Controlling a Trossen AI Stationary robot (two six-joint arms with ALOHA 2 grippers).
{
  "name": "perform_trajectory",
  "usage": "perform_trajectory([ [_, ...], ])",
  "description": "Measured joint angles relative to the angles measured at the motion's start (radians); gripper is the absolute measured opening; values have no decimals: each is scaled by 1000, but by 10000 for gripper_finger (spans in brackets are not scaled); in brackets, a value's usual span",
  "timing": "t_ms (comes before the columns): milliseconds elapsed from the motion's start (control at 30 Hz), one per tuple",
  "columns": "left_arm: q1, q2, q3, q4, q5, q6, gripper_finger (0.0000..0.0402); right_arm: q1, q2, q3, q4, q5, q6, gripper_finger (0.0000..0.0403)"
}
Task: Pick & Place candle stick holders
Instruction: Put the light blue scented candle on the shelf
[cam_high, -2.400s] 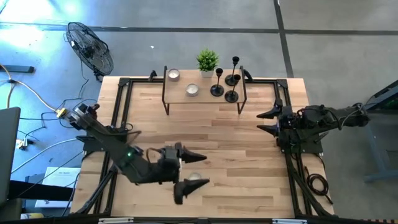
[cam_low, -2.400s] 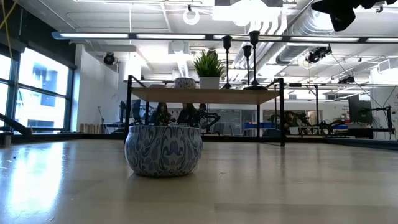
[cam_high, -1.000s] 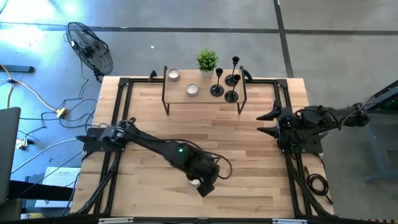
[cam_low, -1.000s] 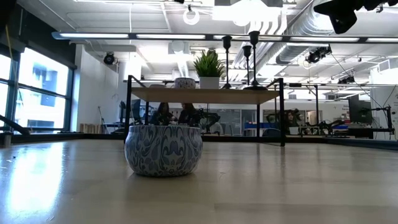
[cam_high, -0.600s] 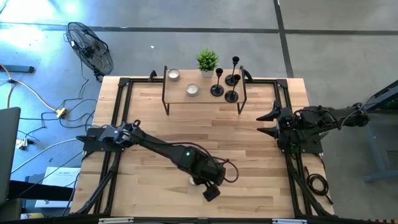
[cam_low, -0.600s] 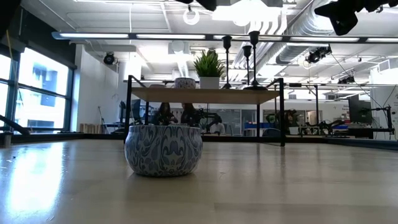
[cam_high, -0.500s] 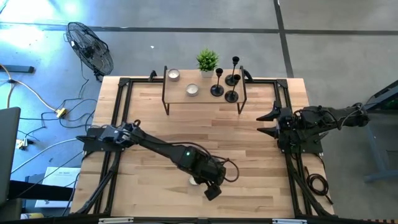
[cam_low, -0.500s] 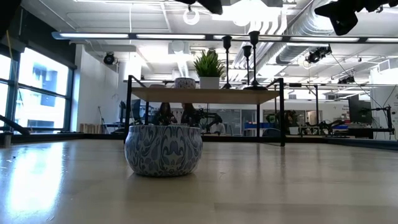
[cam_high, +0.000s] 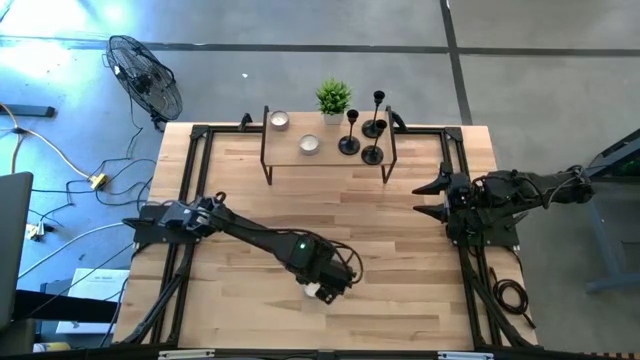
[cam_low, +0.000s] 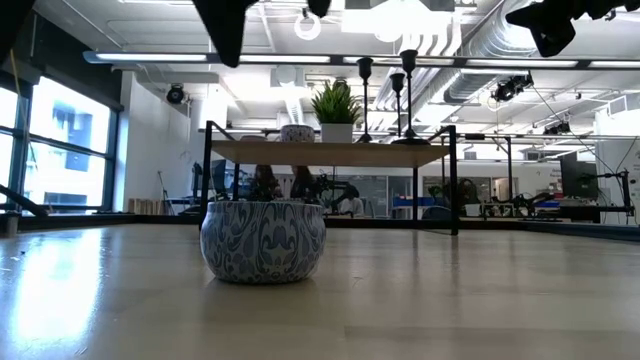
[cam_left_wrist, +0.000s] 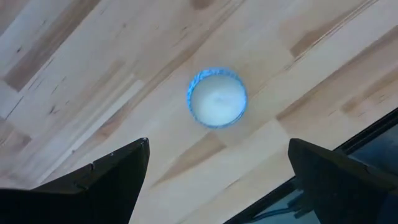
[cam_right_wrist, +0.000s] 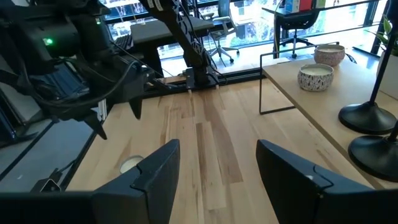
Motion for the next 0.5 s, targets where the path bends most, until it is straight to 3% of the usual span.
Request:
perform_trajectory([
  [200, 4, 22, 1, 50, -46, 1, 376, 0, 0, 0, 0, 0, 2, 206],
  [500, 4, 141, -1, 63, 90, -3, 376, 0, 1, 0, -6, -1, 12, 206],
])
